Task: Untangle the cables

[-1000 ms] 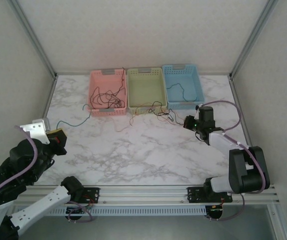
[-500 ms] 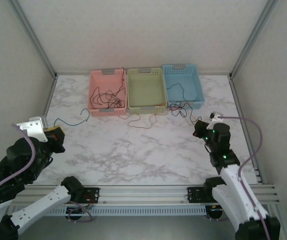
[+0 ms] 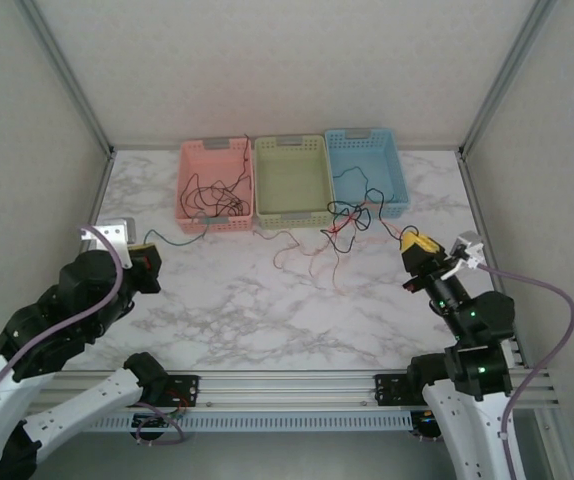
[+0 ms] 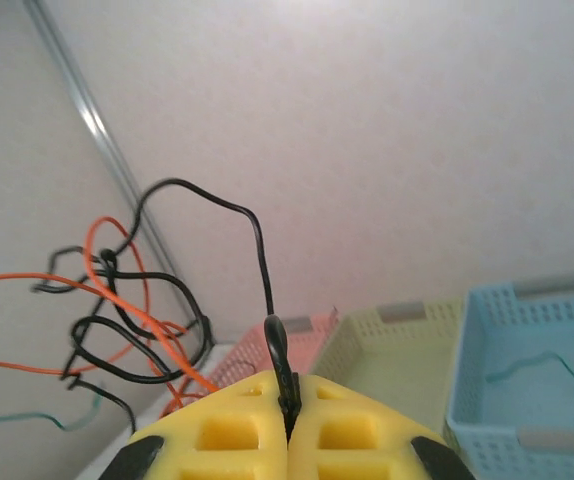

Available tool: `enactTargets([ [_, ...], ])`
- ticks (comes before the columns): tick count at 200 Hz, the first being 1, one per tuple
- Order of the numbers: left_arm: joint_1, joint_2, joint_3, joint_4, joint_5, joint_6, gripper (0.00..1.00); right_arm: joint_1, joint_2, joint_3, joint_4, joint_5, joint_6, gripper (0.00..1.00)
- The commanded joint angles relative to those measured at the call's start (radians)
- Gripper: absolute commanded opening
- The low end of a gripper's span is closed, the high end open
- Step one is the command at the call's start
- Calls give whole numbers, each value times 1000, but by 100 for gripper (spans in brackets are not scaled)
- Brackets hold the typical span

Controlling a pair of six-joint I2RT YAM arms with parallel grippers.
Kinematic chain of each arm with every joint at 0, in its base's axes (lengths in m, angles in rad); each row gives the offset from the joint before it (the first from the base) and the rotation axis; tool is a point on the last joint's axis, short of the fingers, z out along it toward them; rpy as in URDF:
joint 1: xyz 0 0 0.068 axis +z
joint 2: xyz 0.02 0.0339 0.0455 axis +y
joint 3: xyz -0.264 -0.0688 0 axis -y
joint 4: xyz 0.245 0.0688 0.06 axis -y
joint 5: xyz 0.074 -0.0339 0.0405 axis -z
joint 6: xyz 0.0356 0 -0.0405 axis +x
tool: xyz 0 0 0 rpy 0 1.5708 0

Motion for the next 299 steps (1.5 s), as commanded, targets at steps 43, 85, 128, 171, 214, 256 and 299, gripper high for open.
enactTargets([
  [43,8,49,-53,154,161,-7,0,-3,101,46,-119,82,-20,0],
  [85,13,251,-15,356,276,9,0,-2,230,-59,-283,321,70,0],
  [128,76,685,235,571,476,2,0,-3,298,-179,-225,321,122,0],
  [171,86,1204,690,646,581,-26,0,-2,296,-259,-208,314,121,0],
  [214,87,1895,1592,499,657,-129,1,-3,305,-277,-198,287,123,0],
  [256,103,2176,1775,671,673,-248,84,-3,299,-260,-248,279,89,0],
  [299,92,2027,1695,527,692,-108,85,-2,289,-268,-235,294,84,0],
])
